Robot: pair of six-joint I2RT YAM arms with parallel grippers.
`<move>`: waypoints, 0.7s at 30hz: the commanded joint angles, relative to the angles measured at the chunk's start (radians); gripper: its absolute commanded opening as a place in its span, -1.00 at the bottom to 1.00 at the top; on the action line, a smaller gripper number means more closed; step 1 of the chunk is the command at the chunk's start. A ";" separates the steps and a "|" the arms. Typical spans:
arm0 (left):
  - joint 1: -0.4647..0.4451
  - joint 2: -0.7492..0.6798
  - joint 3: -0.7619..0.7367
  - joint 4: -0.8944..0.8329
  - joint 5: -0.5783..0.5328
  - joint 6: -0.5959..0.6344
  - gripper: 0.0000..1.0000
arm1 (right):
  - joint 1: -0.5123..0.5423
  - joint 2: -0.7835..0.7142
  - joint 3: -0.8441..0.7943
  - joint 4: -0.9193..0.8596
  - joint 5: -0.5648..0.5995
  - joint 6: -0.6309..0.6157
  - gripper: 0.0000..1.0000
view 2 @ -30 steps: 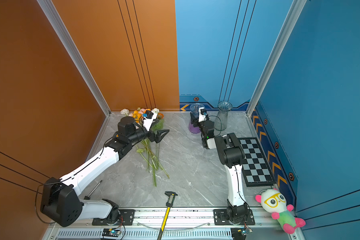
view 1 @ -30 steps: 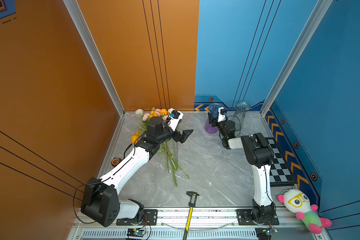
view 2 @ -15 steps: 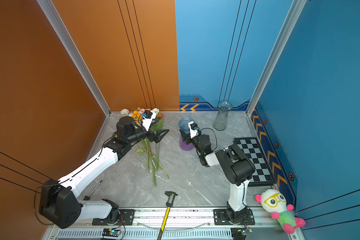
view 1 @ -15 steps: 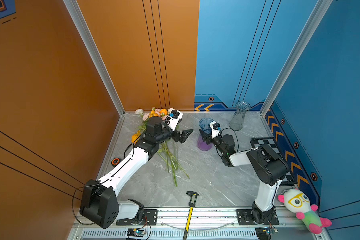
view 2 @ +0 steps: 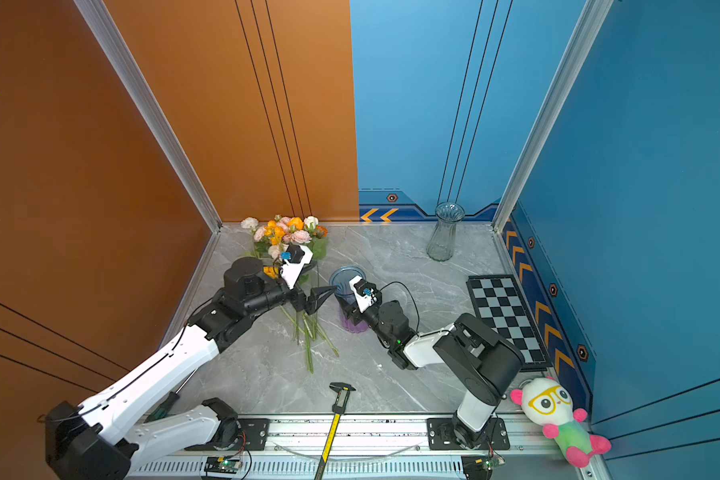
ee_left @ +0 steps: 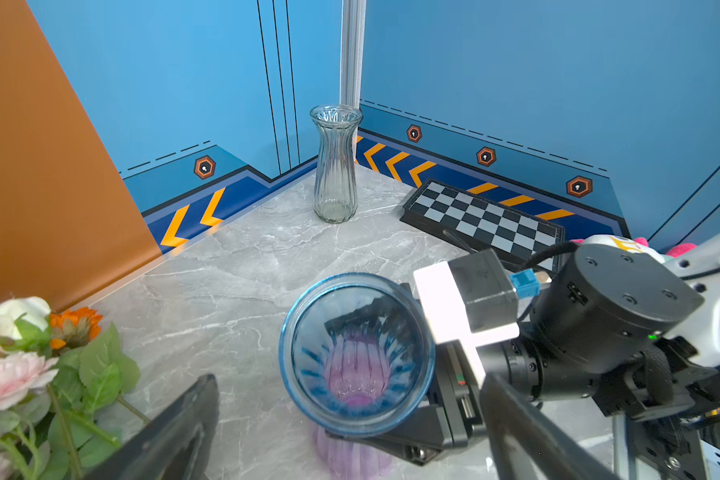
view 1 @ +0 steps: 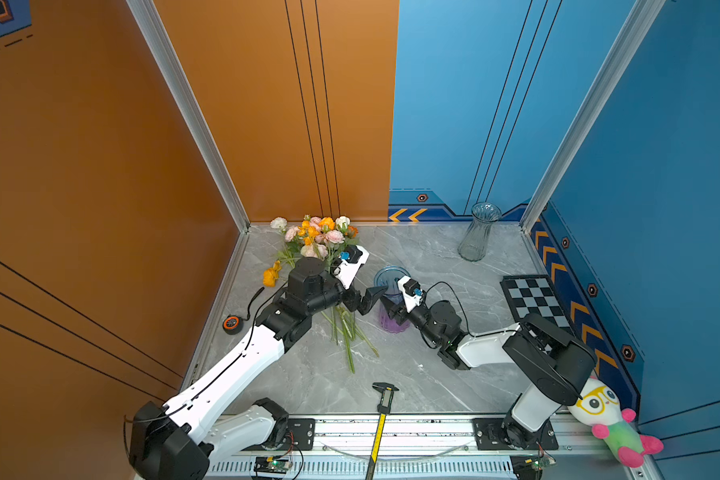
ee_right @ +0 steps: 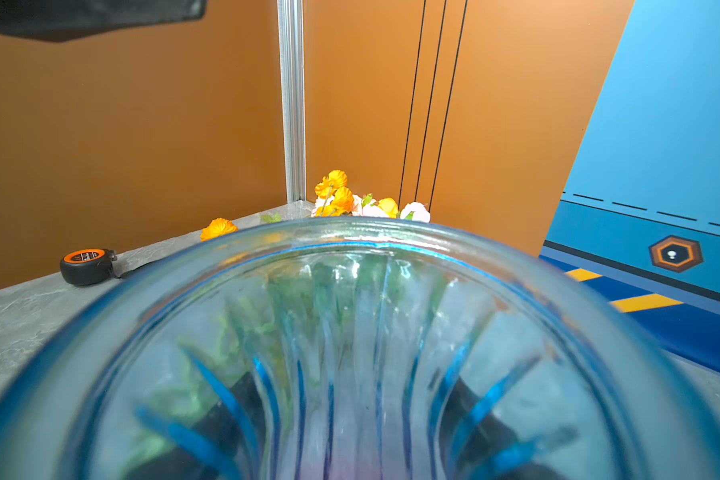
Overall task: Arrange the flowers into the vase
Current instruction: 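Grasp the blue-purple vase rim with the right gripper and lift it, then carry the blue-purple vase toward the flowers and set it down with the right gripper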
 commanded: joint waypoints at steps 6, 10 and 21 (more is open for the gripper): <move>-0.002 -0.115 -0.107 -0.033 -0.015 -0.026 0.96 | 0.036 -0.074 -0.053 0.169 0.163 -0.005 -0.22; 0.000 -0.087 -0.089 -0.071 -0.030 -0.047 0.96 | 0.035 -0.050 -0.049 0.168 0.175 0.031 -0.15; 0.000 -0.093 -0.076 -0.113 -0.085 -0.062 0.96 | 0.035 -0.017 -0.073 0.167 0.170 0.077 0.14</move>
